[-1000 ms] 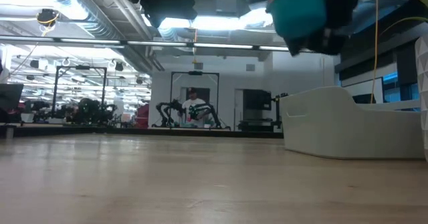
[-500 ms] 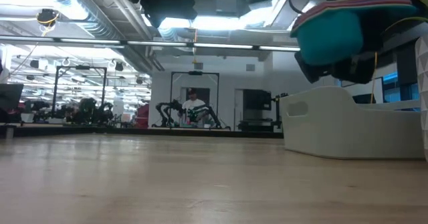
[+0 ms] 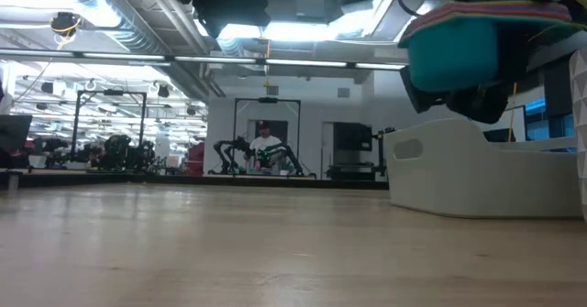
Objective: Nest measuring cups in basket
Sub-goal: Put the stacked measuring cups into the gray bin
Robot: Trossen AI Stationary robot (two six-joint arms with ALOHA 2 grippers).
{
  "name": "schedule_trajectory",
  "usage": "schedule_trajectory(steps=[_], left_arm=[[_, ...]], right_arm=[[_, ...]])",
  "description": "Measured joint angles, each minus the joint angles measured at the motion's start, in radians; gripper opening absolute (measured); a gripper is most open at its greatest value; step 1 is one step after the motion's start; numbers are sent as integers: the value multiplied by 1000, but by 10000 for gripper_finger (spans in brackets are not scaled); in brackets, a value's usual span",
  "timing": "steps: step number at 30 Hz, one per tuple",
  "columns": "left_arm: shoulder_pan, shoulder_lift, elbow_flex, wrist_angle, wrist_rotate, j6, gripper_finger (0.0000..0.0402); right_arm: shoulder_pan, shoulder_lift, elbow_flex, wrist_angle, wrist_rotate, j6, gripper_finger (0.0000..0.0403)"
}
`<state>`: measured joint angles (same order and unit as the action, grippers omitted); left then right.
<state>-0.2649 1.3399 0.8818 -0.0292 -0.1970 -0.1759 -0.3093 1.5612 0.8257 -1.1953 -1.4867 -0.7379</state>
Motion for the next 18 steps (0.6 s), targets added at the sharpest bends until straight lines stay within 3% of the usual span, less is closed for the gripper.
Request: schedule_trajectory(steps=[4, 18], left_arm=[[0, 0, 0, 0, 0, 0, 110], [0, 0, 0, 0, 0, 0, 110]], right_arm=[[1, 0, 0, 20, 46, 0, 129], [1, 0, 0, 71, 46, 1, 129]])
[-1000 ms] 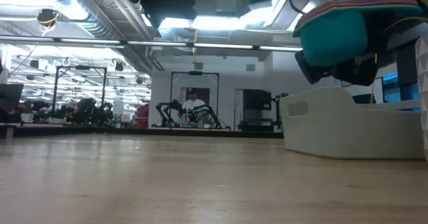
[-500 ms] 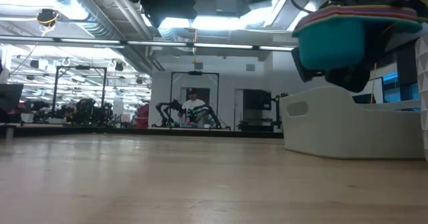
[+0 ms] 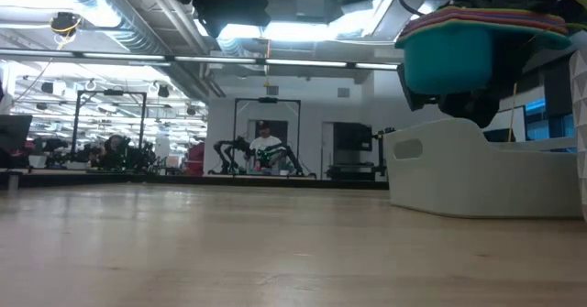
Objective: Nest measuring cups in basket
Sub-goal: Put the stacked measuring cups into the gray bin
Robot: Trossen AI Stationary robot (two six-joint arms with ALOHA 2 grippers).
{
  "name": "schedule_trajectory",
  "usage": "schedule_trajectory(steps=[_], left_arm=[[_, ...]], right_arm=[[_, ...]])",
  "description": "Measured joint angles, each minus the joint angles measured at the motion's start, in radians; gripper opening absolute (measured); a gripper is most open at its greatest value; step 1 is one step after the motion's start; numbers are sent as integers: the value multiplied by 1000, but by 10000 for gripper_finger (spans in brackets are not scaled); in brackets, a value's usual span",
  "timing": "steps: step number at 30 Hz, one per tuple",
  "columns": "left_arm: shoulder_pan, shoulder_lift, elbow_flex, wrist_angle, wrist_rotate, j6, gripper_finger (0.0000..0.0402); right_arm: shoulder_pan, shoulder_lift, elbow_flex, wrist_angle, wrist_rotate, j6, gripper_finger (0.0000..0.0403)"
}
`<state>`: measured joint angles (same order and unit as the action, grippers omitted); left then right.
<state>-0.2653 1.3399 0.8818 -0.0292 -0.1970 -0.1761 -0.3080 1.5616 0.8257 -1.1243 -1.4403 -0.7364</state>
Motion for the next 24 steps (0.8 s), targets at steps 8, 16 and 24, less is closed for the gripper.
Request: schedule_trajectory(steps=[8, 16, 24], left_arm=[[0, 0, 0, 0, 0, 0, 110], [1, 0, 0, 0, 0, 1, 110], [1, 0, 0, 0, 0, 2, 110]], right_arm=[[0, 0, -114, 150, -8, 119, 129], [0, 0, -161, 308, -27, 265, 129], [-3, 0, -161, 322, 16, 294, 129]])
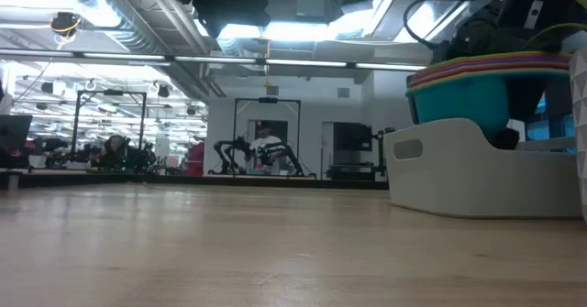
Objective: Nest measuring cups in basket
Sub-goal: Put the stacked measuring cups into the gray bin
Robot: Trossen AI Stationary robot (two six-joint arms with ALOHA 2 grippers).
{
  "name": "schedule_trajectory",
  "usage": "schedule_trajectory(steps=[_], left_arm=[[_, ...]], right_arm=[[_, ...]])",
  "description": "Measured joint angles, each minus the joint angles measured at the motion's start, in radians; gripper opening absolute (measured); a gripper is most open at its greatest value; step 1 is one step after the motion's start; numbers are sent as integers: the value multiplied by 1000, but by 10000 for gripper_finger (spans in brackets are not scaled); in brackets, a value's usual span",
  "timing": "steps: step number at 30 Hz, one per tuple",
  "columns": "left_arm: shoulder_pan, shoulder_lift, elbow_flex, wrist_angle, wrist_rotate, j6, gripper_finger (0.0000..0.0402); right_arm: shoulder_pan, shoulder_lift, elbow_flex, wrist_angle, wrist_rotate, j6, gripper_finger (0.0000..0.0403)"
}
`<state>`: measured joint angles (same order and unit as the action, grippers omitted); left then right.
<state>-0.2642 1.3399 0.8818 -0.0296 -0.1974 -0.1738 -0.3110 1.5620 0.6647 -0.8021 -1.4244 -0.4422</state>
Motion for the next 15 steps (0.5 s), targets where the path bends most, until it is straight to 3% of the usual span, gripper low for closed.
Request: schedule_trajectory(steps=[8, 15], left_arm=[[0, 0, 0, 0, 0, 0, 110], [0, 0, 0, 0, 0, 0, 110]], right_arm=[[-19, 5, 0, 105, 76, 125, 129], [-23, 28, 0, 111, 84, 124, 129]])
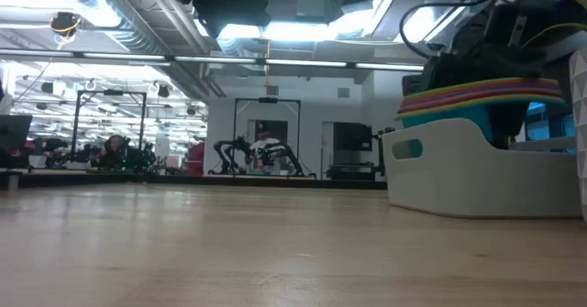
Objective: Nest measuring cups in basket
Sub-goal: Put the stacked measuring cups into the gray bin
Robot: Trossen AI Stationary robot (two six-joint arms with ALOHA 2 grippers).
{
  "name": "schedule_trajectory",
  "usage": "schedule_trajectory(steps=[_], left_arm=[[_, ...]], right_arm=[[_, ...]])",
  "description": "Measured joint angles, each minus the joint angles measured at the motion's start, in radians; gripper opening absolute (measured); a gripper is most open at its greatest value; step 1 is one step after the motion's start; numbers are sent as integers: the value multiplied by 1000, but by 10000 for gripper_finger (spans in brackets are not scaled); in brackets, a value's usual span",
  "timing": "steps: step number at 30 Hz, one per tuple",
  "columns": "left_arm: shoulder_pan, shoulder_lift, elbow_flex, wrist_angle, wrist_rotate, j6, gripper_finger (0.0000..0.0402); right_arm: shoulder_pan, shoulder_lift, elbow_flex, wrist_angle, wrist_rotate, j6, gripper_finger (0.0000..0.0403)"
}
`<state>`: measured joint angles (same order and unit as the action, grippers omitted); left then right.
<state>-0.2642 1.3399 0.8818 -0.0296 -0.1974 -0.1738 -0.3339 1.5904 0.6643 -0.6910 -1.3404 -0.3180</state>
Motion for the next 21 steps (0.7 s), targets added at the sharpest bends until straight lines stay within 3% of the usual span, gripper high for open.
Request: schedule_trajectory(steps=[14, 21], left_arm=[[0, 0, 0, 0, 0, 0, 110], [0, 0, 0, 0, 0, 0, 110]], right_arm=[[0, 187, 0, -1, -24, -23, 129], [0, 218, 0, -2, -34, -28, 129]])
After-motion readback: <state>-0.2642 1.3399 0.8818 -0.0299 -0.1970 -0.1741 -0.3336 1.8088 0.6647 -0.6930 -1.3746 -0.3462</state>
